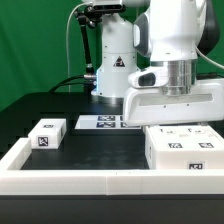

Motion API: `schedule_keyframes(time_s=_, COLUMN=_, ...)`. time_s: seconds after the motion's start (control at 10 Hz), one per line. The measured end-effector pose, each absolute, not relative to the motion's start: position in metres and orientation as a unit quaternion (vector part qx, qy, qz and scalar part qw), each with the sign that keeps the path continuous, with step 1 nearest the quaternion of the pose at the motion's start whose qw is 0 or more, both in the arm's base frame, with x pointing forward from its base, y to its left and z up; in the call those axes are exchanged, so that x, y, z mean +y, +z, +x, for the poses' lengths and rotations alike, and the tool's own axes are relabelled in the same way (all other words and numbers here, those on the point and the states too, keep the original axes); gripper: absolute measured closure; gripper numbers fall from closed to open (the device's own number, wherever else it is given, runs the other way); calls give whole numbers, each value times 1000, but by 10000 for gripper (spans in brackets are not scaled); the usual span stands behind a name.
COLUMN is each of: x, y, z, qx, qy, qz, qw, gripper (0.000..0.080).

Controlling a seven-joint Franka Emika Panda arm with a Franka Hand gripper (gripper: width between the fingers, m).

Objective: Assemble cabinet

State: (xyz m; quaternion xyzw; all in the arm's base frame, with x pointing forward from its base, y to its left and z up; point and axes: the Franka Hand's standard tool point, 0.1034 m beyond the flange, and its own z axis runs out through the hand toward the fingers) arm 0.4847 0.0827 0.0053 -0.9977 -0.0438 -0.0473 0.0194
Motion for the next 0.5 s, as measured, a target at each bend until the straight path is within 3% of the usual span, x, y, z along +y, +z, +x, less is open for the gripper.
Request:
schedule_keyframes(time_s=0.3, x=82, y=7, z=489, qx=-45, qy=-50, qz=-998, qw=19, gripper=15)
schedule_keyframes(time_s=0.5, x=82, y=7, z=489, qx=-46, qy=-50, qz=-997, qw=19, gripper=365)
